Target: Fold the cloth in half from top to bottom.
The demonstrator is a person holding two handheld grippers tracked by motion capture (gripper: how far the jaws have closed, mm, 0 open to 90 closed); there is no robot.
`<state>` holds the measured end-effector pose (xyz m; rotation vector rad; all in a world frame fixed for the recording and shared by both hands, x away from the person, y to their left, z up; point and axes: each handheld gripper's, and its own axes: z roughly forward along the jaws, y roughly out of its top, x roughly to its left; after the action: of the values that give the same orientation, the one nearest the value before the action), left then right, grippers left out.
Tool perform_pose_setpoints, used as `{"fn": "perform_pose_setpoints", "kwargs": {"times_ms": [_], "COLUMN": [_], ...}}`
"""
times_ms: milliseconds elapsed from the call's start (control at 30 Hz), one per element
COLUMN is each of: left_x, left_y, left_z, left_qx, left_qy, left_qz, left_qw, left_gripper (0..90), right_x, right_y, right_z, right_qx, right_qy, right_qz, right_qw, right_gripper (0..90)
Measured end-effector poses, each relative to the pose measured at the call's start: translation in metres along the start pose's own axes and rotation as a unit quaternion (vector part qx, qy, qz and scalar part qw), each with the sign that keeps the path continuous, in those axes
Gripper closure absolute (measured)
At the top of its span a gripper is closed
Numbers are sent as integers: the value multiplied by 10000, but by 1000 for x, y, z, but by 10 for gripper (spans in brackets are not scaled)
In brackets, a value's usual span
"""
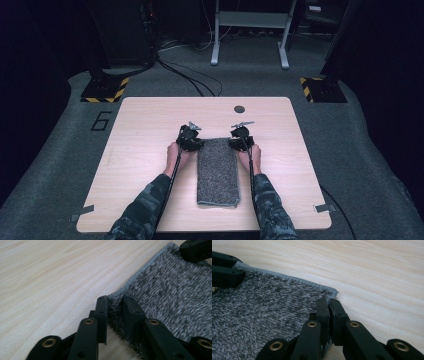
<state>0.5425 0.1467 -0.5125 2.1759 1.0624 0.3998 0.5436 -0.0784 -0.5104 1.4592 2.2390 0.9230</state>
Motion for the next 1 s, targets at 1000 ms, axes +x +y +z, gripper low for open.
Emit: {"fn": "perform_pose_setpoints", "kwargs": {"times_ms": [1000], "left_x": [5], "left_y": [24], "left_z": [-65], "left_qx": [-1131], "left_qy": [494], "left_qz": [361], "left_qw": [9917], "left_gripper": [858], "right_x": [14], "right_y": [28], "right_z": [-48], "right_qx": [-1411], "right_qy": [-95], "right_qz": [-505], "right_qw": [9887], "right_gripper": [874]}}
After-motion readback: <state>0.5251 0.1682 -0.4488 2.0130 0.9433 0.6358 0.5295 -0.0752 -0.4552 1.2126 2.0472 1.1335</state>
